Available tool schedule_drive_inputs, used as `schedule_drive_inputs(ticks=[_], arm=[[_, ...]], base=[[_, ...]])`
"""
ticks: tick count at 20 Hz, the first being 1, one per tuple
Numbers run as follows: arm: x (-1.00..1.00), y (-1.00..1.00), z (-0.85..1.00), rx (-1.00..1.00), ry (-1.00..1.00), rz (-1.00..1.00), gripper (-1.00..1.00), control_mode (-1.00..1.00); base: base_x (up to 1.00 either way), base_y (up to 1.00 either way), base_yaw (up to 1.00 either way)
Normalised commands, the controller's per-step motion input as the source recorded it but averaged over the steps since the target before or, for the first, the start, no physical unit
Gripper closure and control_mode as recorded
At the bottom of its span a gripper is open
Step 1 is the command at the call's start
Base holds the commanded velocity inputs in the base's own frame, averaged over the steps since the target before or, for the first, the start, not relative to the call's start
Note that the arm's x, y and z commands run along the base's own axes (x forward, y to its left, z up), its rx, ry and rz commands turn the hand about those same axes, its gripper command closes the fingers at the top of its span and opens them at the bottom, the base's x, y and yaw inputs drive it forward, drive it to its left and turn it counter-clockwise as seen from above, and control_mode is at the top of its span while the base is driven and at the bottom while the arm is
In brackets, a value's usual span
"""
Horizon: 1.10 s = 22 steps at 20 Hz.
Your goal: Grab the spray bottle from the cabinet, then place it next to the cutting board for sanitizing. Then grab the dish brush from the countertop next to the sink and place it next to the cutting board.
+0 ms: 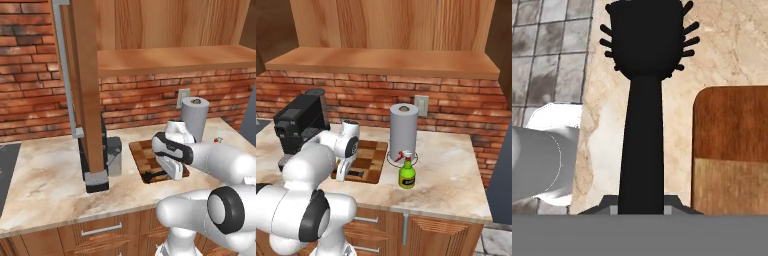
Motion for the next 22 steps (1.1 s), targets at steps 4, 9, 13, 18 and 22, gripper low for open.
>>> schedule_drive_inputs(ticks=[4,9,13,18,22], arm=[[0.08,0.0,-0.39,0.0,0.01,0.0,1.0,-1.0],[0.0,0.0,-0.38,0.0,0.02,0.0,1.0,-1.0],[0.0,0.0,-0.36,0.0,0.03,0.0,1.0,-1.0],[0.03,0.0,-0.32,0.0,0.02,0.0,-1.0,-1.0],[-0.03,-0.05,-0.14,0.0,0.0,-0.01,-1.0,-1.0]], base=[[0.0,0.0,0.0],[0.0,0.0,0.0],[0.0,0.0,0.0],[0.0,0.0,0.0],[0.0,0.0,0.0]])
